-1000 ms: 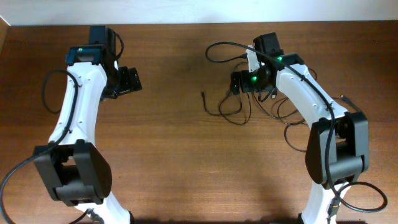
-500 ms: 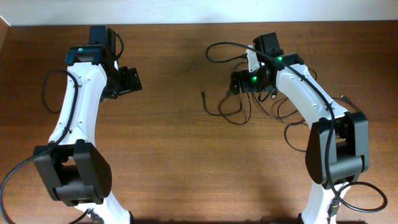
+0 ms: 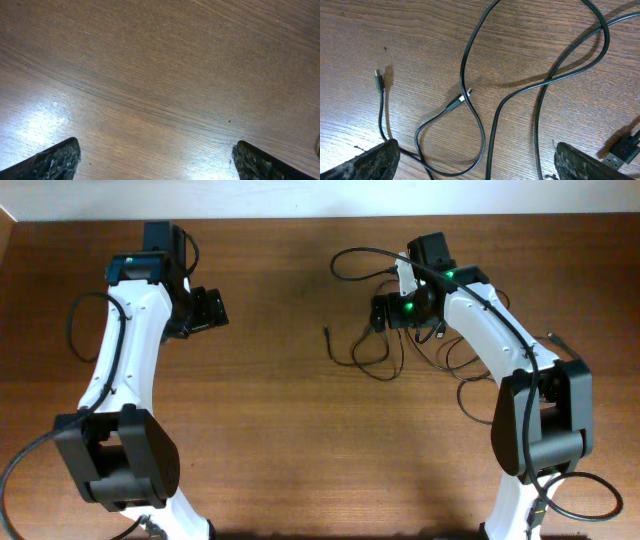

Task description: Untangle cables

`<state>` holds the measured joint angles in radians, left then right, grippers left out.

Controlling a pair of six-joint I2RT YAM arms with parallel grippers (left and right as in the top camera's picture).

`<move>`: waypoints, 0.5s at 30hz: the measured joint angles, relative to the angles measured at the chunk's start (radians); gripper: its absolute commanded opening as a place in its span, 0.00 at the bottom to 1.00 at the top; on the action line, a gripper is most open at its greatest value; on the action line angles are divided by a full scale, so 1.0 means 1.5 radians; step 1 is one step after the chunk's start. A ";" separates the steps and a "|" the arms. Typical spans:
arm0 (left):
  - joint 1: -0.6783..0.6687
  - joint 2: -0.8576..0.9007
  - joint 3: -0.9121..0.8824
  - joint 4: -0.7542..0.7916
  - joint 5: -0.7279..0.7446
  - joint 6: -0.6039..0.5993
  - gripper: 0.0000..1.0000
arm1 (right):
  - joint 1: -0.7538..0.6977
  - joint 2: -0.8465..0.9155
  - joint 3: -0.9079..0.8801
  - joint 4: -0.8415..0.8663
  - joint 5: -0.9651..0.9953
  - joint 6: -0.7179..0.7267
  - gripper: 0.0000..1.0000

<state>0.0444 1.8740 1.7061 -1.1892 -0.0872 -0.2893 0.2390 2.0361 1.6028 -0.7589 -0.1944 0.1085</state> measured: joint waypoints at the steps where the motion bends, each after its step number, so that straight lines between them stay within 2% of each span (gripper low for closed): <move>1: 0.000 0.000 0.000 0.000 0.000 0.000 0.99 | 0.000 0.000 0.000 0.000 0.000 0.000 0.98; 12: 0.000 -0.002 0.000 0.000 0.000 0.000 0.99 | 0.000 0.000 0.000 0.000 0.000 0.000 0.98; 15: 0.000 -0.039 0.000 -0.001 0.000 0.000 0.99 | 0.000 0.000 0.000 0.000 0.000 0.000 0.98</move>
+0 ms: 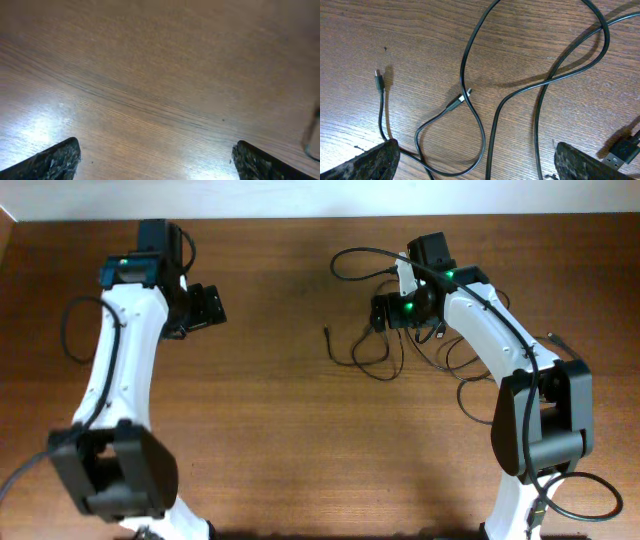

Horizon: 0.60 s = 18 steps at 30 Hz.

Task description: Untangle cables

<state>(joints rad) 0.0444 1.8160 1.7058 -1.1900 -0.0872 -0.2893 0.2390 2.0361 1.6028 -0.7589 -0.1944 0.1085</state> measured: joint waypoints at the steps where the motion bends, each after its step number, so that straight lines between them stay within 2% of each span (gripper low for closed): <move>1: 0.000 -0.030 0.000 0.000 0.000 0.000 0.99 | 0.000 0.000 0.000 0.000 0.000 0.000 0.98; 5: 0.000 -0.167 0.003 0.000 0.000 0.000 0.99 | 0.000 0.000 0.000 0.000 0.000 0.001 0.98; 10: 0.000 -0.225 0.004 -0.028 -0.008 0.000 0.99 | 0.000 0.000 0.000 0.000 0.000 0.000 0.98; 12: 0.000 -0.231 -0.025 -0.005 -0.010 0.000 0.99 | 0.000 0.000 0.000 0.000 0.000 0.000 0.98; 14: 0.000 -0.235 -0.075 0.056 -0.010 -0.001 0.99 | 0.000 0.000 0.000 0.001 -0.001 0.001 0.98; 18: -0.001 -0.249 -0.333 0.350 0.020 -0.005 0.99 | 0.000 0.000 0.000 0.002 -0.005 0.000 0.98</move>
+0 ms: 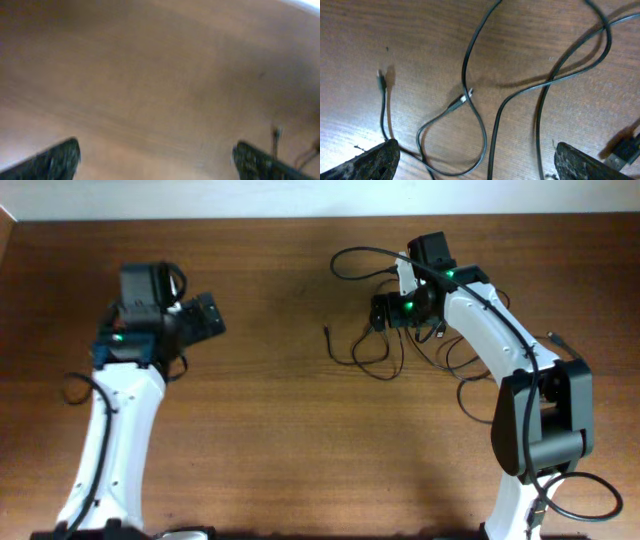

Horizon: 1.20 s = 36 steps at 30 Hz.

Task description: Untangle cables

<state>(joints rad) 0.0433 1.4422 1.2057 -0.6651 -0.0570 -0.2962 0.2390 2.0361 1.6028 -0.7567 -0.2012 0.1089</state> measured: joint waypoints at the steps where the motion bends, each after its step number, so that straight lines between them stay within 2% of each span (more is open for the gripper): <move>1: 0.000 -0.002 -0.054 0.075 0.007 0.000 0.99 | 0.000 0.000 0.000 -0.002 0.000 0.000 0.98; 5: -0.001 -0.009 -0.227 0.310 0.039 0.000 0.99 | 0.000 0.000 0.000 -0.002 0.000 0.000 0.99; 9: -0.001 -0.036 -0.373 0.489 0.056 0.000 0.99 | 0.000 0.000 0.000 -0.002 0.000 0.000 0.99; 19: -0.001 -0.232 -0.755 0.737 0.063 0.000 0.99 | 0.000 0.000 0.000 -0.003 -0.001 0.000 0.98; 23: -0.001 -0.307 -0.797 0.657 0.063 0.000 0.99 | 0.000 0.000 0.000 -0.002 0.000 0.000 0.98; 30: -0.001 -0.498 -0.796 0.412 0.060 0.000 0.99 | 0.000 0.000 0.000 -0.003 -0.001 0.000 0.98; 34: -0.005 -0.682 -0.796 0.391 0.054 0.009 0.99 | 0.000 0.000 0.000 -0.002 0.000 0.000 0.98; 36: -0.009 -0.739 -0.796 0.391 0.053 0.040 0.99 | 0.000 0.000 0.000 -0.002 0.000 0.000 0.98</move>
<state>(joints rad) 0.0292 0.3340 0.0113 -0.0780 0.0223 -0.2363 0.2390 2.0361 1.6028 -0.7593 -0.2016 0.1085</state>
